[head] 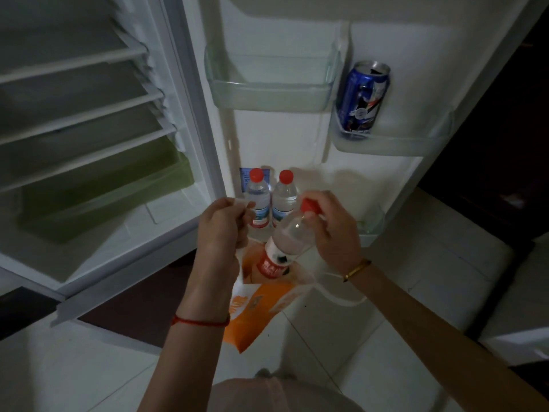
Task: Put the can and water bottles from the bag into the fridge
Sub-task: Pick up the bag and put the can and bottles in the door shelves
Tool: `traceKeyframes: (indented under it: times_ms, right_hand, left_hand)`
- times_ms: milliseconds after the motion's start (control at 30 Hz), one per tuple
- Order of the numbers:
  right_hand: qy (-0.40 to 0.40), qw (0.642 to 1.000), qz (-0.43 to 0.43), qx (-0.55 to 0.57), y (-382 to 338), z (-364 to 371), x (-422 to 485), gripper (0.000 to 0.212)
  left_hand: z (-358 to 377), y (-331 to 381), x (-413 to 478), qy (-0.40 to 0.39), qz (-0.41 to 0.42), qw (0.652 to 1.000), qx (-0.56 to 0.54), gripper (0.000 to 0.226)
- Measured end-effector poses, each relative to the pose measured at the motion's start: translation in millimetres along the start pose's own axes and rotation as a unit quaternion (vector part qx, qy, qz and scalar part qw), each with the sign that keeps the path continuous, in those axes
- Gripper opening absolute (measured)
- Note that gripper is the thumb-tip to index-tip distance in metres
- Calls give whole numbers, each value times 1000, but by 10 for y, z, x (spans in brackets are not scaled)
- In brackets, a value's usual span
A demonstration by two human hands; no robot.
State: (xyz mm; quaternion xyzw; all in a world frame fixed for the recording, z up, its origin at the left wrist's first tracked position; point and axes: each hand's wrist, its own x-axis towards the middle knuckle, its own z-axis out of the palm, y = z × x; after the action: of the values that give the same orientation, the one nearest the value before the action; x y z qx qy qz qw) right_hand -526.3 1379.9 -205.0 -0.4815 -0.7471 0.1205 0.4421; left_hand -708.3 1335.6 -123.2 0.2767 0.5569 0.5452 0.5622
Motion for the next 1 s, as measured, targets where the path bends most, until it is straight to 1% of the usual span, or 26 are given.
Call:
traceKeyframes:
  times_ms: [133, 200, 267, 467, 633, 767, 900, 1000]
  right_hand:
    - [85, 996, -1, -24, 88, -260, 146, 19]
    - [104, 994, 2, -42, 188, -295, 197, 19]
    - [112, 992, 23, -52, 298, -282, 249, 18]
    - [91, 990, 62, -85, 625, -128, 465, 23]
    - [31, 990, 79, -114, 830, 114, 610, 25]
    - [-10, 989, 88, -122, 855, 265, 670, 26]
    - [-32, 987, 94, -128, 852, 327, 668, 27]
    - [-31, 987, 100, -124, 845, 342, 666, 28]
  left_hand:
    - [-18, -110, 17, 6, -11, 999, 30, 21]
    - [-17, -111, 22, 3, -13, 999, 36, 23]
    - [-10, -104, 29, -2, -11, 999, 42, 23]
    - [-4, -74, 58, 5, -18, 998, 53, 22]
    - [10, -60, 74, 10, -19, 999, 41, 21]
    - [37, -26, 79, 10, -24, 999, 42, 20]
    - [86, -3, 58, 2, -17, 999, 38, 19]
    - [115, 16, 50, -3, -13, 999, 39, 19]
